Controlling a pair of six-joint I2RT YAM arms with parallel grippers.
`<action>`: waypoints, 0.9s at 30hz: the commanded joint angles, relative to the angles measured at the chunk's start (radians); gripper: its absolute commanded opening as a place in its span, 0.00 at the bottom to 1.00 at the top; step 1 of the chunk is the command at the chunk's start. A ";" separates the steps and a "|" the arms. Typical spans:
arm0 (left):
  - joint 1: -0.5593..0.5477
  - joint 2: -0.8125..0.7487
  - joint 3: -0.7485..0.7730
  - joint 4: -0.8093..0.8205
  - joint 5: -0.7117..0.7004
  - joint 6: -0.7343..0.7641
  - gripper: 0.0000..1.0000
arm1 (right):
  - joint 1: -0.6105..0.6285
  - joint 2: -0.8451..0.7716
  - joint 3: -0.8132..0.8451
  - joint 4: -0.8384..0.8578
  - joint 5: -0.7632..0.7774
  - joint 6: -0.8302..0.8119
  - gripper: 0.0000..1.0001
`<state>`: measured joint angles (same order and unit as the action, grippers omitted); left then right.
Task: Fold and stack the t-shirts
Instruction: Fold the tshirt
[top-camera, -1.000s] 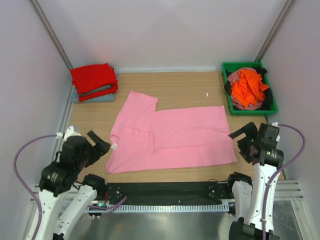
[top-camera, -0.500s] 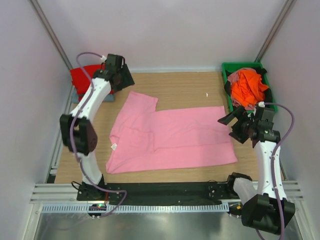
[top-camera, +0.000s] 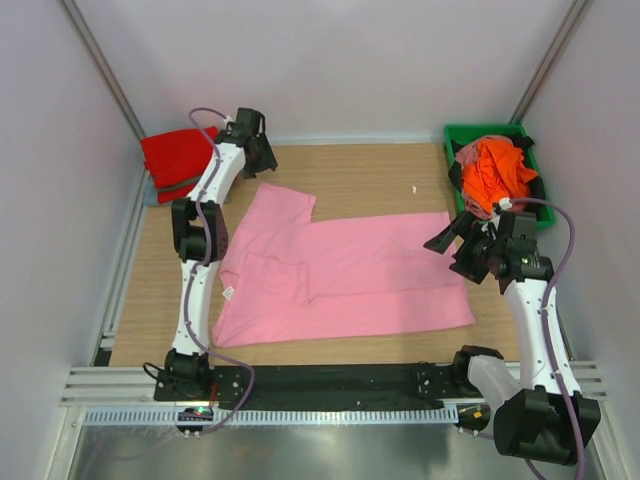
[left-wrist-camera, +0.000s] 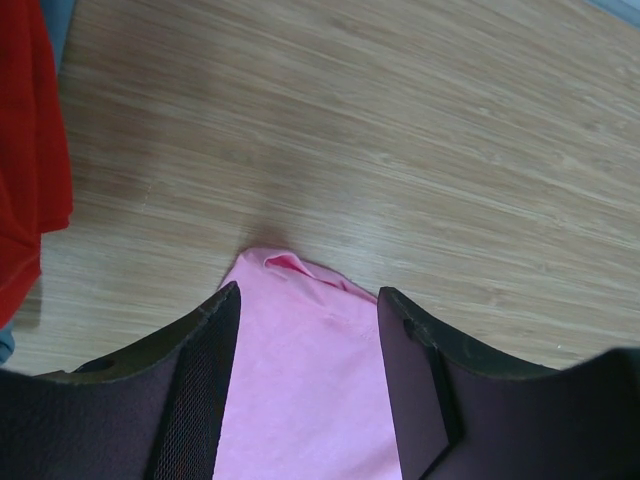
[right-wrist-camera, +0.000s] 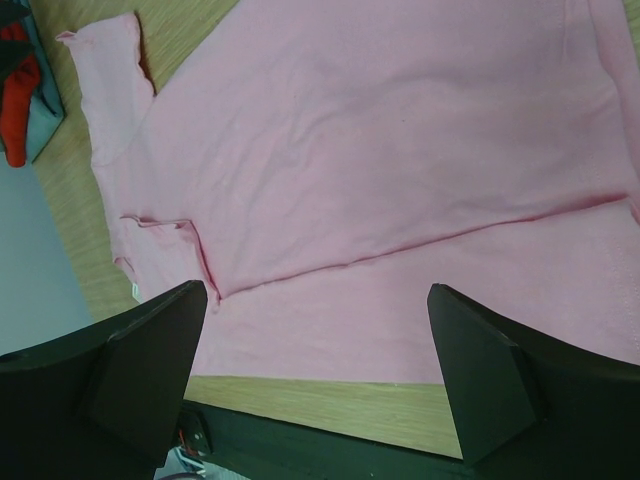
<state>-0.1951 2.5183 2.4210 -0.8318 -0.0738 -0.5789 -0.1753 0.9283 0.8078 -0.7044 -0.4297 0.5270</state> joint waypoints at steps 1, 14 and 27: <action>0.006 -0.013 -0.003 0.025 0.006 -0.022 0.58 | 0.010 0.018 0.022 0.029 0.006 -0.022 0.99; 0.006 0.053 -0.028 0.039 -0.040 -0.052 0.54 | 0.019 0.026 0.011 0.037 0.017 -0.028 0.99; 0.006 0.091 -0.008 0.056 -0.024 -0.072 0.06 | 0.020 0.033 0.011 0.031 0.040 -0.041 0.99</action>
<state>-0.1947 2.5927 2.3928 -0.8032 -0.1040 -0.6502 -0.1589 0.9565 0.8078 -0.7029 -0.4053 0.5045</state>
